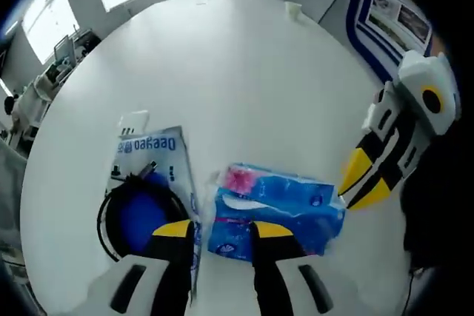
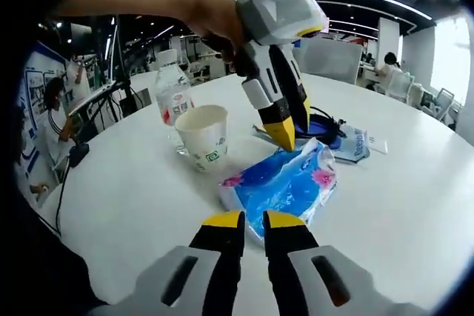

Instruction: Arrange the tabletop items into an orderly group along one side of the table until the central work area is clear of visible clutter.

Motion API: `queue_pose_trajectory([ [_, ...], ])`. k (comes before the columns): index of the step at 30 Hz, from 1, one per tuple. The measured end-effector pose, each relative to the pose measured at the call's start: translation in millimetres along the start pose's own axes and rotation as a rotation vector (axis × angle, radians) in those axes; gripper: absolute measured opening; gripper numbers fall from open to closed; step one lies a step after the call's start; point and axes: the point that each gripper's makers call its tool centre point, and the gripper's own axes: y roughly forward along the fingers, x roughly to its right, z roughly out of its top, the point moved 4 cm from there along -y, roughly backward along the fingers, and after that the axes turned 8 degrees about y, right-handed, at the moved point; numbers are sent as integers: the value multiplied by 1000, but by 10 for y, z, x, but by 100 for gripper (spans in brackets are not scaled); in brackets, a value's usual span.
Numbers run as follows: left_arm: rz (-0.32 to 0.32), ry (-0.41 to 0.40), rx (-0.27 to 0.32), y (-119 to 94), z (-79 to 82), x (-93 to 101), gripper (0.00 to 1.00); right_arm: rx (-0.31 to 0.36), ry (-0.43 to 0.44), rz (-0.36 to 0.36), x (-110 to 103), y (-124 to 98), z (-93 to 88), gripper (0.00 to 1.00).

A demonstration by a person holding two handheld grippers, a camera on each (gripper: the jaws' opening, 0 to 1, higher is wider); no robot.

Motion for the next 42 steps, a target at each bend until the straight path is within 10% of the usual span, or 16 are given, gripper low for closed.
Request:
queue_pose_trajectory([
  [14, -7, 21, -14, 152, -39, 12, 4, -6, 12, 14, -5, -20, -21, 0],
  [20, -3, 24, -15, 143, -44, 2, 5, 70, 144, 60, -51, -146, 102, 11],
  [29, -31, 49, -23, 225, -91, 55, 11, -20, -41, 86, -135, -37, -84, 13],
  [42, -38, 49, -7, 250, -115, 29, 0, -9, -21, 77, -104, -5, -58, 0],
])
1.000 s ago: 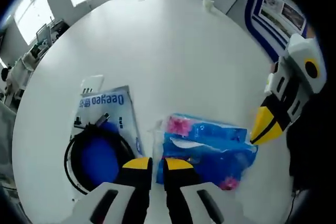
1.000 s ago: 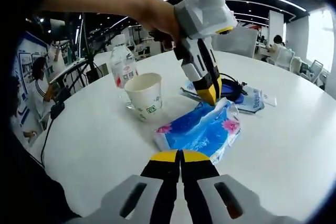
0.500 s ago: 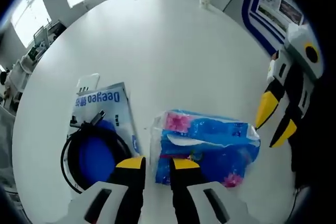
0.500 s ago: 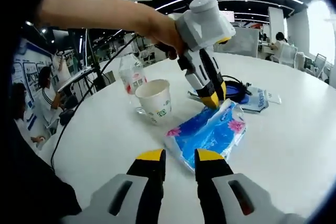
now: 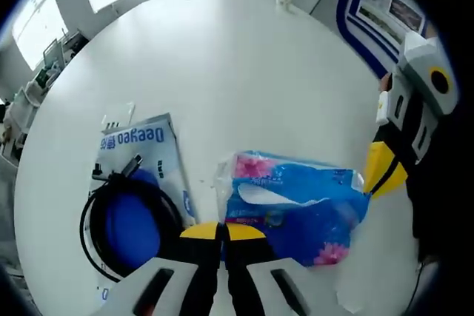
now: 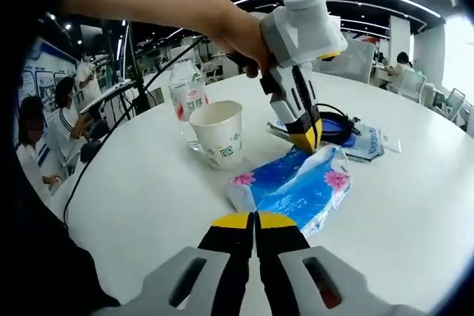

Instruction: Arrange the tabletop items into an orderly group along one side of the table until the central work area is clear of visible clutter.

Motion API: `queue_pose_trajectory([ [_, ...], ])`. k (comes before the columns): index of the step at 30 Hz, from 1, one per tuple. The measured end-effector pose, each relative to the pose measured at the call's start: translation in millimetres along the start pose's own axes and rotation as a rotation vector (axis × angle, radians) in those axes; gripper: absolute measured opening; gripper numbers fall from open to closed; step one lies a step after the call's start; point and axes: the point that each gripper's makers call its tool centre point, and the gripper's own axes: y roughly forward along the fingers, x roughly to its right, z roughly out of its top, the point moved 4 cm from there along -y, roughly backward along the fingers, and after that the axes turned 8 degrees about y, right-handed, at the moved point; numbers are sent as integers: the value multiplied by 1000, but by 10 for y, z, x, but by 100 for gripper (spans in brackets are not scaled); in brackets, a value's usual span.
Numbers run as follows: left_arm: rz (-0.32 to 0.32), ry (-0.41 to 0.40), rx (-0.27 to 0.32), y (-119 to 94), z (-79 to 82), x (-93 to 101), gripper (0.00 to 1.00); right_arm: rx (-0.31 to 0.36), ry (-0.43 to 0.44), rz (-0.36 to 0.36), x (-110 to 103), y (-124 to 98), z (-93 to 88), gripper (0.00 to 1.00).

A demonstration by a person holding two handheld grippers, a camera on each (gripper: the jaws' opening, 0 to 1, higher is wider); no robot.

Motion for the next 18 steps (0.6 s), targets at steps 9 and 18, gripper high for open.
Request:
queue_pose_trajectory([
  [9, 32, -37, 8, -234, 113, 45, 0, 51, -18, -44, 45, -256, 82, 0],
  [18, 101, -104, 33, -522, 374, 237, 0, 107, 27, -120, 283, -683, -10, 0],
])
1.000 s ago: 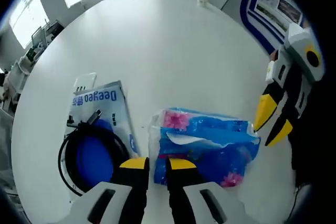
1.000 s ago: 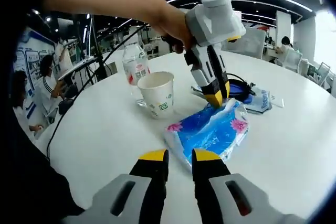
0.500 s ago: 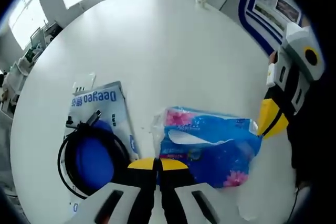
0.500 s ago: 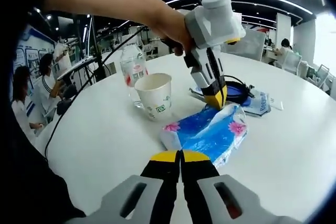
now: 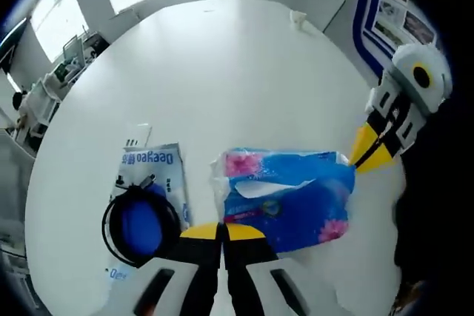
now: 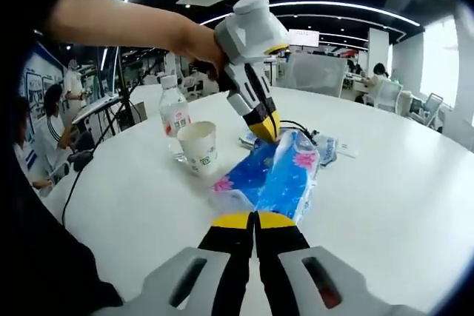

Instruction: Arrange the tabletop items into an orderly group along one side of the table until the central work area is clear of visible clutter.

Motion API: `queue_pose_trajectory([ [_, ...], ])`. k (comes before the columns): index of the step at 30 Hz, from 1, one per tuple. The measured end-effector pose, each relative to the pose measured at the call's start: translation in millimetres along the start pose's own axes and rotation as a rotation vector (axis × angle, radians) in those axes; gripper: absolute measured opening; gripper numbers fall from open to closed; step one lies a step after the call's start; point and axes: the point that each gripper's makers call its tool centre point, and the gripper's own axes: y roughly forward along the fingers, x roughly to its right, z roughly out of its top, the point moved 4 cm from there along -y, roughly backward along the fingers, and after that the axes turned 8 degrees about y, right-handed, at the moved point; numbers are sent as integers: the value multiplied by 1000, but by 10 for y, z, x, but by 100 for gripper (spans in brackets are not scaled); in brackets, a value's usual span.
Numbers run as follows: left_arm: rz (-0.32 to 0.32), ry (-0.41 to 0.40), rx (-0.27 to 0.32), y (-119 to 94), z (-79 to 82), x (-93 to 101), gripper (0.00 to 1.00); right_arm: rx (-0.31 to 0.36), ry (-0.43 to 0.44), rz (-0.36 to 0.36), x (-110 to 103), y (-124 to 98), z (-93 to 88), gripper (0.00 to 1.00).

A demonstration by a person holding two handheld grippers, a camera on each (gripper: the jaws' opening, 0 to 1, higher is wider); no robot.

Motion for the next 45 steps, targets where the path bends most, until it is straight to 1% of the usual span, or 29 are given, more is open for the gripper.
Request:
queue_pose_trajectory([
  [3, 15, -49, 1, -26, 70, 151, 0, -2, 2, -31, 101, -129, -82, 0],
  [4, 19, -54, 2, -20, 86, 202, 0, -1, 5, -35, 126, -167, -110, 0],
  [6, 27, -72, -2, 9, 99, 336, 0, -7, 19, -49, 195, -255, -193, 0],
  [9, 37, -121, 1, 57, 125, 515, 0, -20, 31, -71, 293, -381, -304, 0],
  [10, 39, -166, 12, 76, 141, 589, 0, -29, 22, -74, 314, -408, -326, 0],
  [11, 37, -182, 17, 83, 147, 619, 0, -32, 17, -73, 323, -424, -333, 0],
  [13, 39, -243, 26, 113, 142, 748, 0, -37, -3, -81, 398, -511, -337, 0],
  [15, 42, -310, 31, 121, 131, 842, 0, -34, 1, -87, 481, -573, -324, 0],
  [16, 51, -345, 46, 127, 133, 898, 0, -34, 0, -89, 512, -590, -322, 0],
  [17, 53, -360, 62, 127, 138, 941, 0, -36, -3, -91, 544, -605, -321, 0],
  [21, 94, -507, 95, 100, 111, 1149, 0, -58, -34, -68, 656, -620, -338, 0],
  [23, 110, -544, 108, 87, 103, 1224, 0, -68, -46, -59, 697, -604, -343, 0],
  [25, 130, -565, 113, 72, 84, 1283, 0, -77, -53, -45, 718, -587, -349, 0],
  [27, 153, -649, 114, 62, 62, 1371, 0, -85, -74, -25, 715, -567, -352, 0],
  [29, 185, -679, 119, 57, 30, 1429, 0, -103, -82, -8, 733, -528, -383, 0],
  [30, 205, -744, 118, 42, 12, 1521, 0, -105, -85, -1, 738, -506, -390, 0],
  [31, 218, -771, 125, 40, 2, 1551, 0, -110, -90, 3, 737, -490, -397, 0],
  [32, 228, -787, 131, 44, -4, 1580, 0, -118, -95, 10, 728, -476, -408, 0],
  [34, 245, -773, 114, 65, -39, 1669, 0, -135, -113, 31, 694, -433, -445, 0],
  [35, 257, -786, 107, 82, -71, 1709, 0, -142, -124, 37, 684, -418, -463, 0],
  [37, 276, -848, 104, 108, -134, 1742, 0, -163, -144, 45, 655, -392, -502, 0],
  [38, 279, -851, 107, 121, -154, 1746, 0, -167, -152, 47, 648, -382, -514, 0],
  [40, 284, -863, 93, 129, -197, 1771, 0, -171, -166, 49, 632, -371, -527, 0],
  [42, 280, -856, 103, 141, -199, 1794, 1, -167, -157, 49, 633, -375, -515, 1],
  [43, 276, -798, 118, 151, -189, 1789, 3, -162, -155, 44, 633, -379, -502, 1],
  [44, 279, -791, 122, 151, -186, 1788, 6, -161, -154, 44, 632, -382, -499, 2],
  [45, 291, -763, 137, 136, -171, 1786, 10, -154, -133, 38, 635, -407, -480, 3],
])
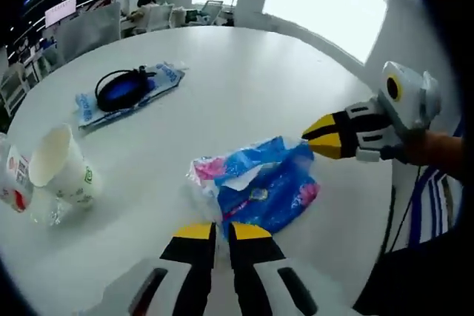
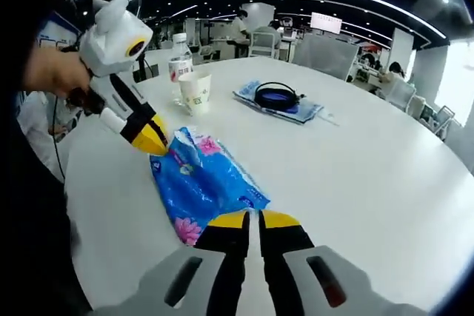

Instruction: Arrange the tabletop items into an orderly group along one side of the table until the central work area is clear of visible clutter.

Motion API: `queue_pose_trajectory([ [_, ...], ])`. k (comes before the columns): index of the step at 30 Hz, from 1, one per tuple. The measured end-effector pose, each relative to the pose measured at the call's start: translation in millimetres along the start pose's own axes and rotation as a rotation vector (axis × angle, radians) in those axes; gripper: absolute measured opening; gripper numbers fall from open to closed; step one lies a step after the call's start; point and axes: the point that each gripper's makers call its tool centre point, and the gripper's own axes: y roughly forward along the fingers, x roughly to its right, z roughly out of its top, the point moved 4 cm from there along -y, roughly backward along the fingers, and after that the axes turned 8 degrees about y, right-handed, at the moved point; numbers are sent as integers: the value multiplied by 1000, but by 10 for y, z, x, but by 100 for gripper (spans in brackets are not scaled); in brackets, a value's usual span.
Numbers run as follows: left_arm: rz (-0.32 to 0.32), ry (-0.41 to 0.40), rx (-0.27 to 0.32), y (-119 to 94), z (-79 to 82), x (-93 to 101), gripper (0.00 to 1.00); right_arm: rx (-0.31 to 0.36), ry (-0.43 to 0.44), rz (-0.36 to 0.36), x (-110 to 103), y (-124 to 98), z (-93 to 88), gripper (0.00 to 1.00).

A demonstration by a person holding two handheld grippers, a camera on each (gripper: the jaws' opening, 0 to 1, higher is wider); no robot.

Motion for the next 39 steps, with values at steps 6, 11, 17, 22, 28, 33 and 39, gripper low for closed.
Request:
queue_pose_trajectory([
  [6, -12, 13, 22, -29, 20, 8, 20, 55, 141, -16, -57, -124, 27, 13],
  [11, -12, 16, 19, -20, -27, -11, 22, 70, 214, -33, -172, -192, -15, 17],
  [17, -18, 7, 3, 37, -105, -31, 21, 51, 263, -48, -290, -165, -137, 19],
  [22, -36, -18, 3, 78, -128, -6, 19, 22, 326, -52, -343, -82, -236, 17],
  [28, -58, -45, 6, 128, -130, 19, 12, -2, 335, -68, -308, -11, -297, 4],
  [33, -55, -48, 6, 102, -103, 6, 4, 23, 355, -71, -271, -53, -246, 0],
  [39, -31, -52, 47, 13, 14, 19, 0, 65, 341, -83, -231, -144, -129, 0],
])
